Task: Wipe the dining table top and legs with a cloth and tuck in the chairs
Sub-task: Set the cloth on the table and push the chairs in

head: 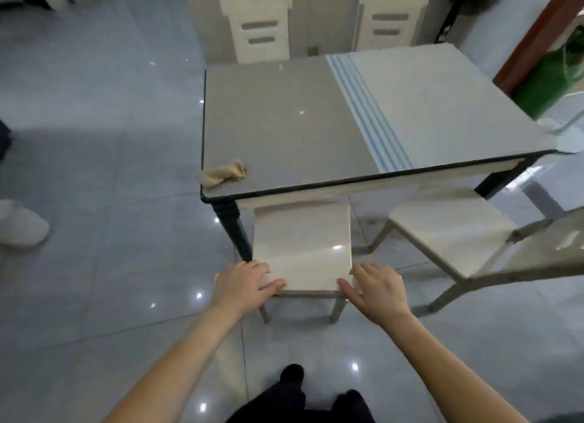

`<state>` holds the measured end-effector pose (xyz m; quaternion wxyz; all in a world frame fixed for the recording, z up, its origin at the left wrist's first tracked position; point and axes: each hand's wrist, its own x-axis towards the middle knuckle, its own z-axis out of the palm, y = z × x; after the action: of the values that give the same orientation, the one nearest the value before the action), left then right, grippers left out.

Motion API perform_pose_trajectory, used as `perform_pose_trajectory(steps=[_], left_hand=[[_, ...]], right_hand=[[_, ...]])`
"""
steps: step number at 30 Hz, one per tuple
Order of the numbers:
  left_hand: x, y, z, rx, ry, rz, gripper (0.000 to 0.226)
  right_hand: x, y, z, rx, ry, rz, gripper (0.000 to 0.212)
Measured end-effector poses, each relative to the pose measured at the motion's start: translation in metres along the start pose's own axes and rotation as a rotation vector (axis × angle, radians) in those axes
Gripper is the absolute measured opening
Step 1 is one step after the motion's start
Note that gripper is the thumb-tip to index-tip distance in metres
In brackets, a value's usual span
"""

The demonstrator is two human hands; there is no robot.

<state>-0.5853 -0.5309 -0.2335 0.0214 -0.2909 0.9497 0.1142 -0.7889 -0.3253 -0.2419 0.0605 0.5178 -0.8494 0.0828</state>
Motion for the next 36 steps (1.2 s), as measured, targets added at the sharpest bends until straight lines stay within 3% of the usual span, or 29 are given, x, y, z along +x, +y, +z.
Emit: perform_pose_trajectory(steps=[4, 7, 13, 18, 32, 36], left_hand=[[0.000, 0.012, 0.003, 0.049, 0.099, -0.135, 0.075], [0.006, 0.020, 0.005, 0.052, 0.168, -0.170, 0.062], [0.032, 0.039, 0.013, 0.002, 0.208, -0.218, 0.059], [0.062, 0.055, 0.014, 0.029, 0.238, -0.371, 0.058], [0.145, 0.046, 0.008, 0.054, 0.254, -0.434, 0.052], [0.163, 0.042, 0.004, 0.070, 0.288, -0.412, 0.054]], right_hand=[[0.005, 0.004, 0.007, 0.049, 0.185, -0.086, 0.044], [0.013, 0.012, 0.010, 0.043, 0.172, -0.105, 0.043], [0.043, 0.047, 0.010, 0.078, 0.195, -0.153, 0.044], [0.072, 0.069, 0.007, 0.094, 0.265, -0.171, 0.042], [0.163, 0.106, 0.028, 0.094, 0.246, -0.238, 0.041], [0.184, 0.109, 0.037, 0.095, 0.270, -0.225, 0.050]])
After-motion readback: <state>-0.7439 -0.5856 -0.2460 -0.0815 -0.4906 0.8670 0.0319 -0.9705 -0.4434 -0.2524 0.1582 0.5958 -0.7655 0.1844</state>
